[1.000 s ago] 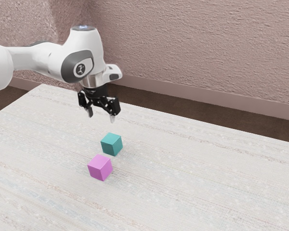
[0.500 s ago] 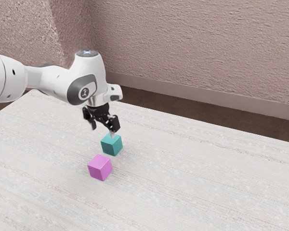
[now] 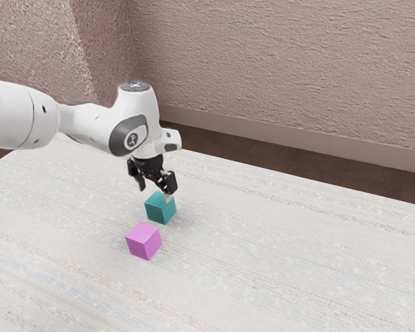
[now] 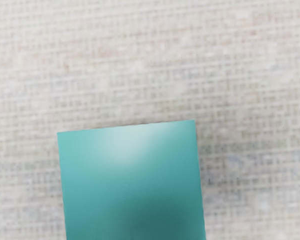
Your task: Pick up the blue block with one arm, and put the blue block on the pink block with one arm
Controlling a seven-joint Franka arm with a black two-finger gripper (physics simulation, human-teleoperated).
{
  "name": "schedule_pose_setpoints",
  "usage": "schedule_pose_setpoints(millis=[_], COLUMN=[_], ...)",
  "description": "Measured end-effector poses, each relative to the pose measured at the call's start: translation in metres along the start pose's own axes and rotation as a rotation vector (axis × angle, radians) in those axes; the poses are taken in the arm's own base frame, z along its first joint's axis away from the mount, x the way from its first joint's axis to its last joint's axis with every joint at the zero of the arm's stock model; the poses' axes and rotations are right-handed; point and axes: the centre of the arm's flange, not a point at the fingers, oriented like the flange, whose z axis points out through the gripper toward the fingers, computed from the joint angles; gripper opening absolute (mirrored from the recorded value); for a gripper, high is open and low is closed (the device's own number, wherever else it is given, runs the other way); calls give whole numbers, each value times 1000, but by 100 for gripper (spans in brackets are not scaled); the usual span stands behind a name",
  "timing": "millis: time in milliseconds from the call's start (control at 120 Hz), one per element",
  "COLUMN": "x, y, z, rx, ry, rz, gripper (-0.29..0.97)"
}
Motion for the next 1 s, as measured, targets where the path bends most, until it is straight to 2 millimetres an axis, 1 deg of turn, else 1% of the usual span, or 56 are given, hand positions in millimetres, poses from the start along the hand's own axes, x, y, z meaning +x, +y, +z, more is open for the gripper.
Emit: schedule_pose_setpoints(millis=[92,175,358,558,833,950,1000], x=[0,0,5,11,16,19,20], y=[-3,-3,-5,-6,-11,-12,-11], z=[11,17,16,22,37,37,41], rx=[-5,-9,-13,-22,-37,-38,-39], ry=[-15,-24,-15,-14,-28,-26,-31], rz=[1,4,7,8,-3,-1,0], gripper=[68,68,68,68,68,68,68])
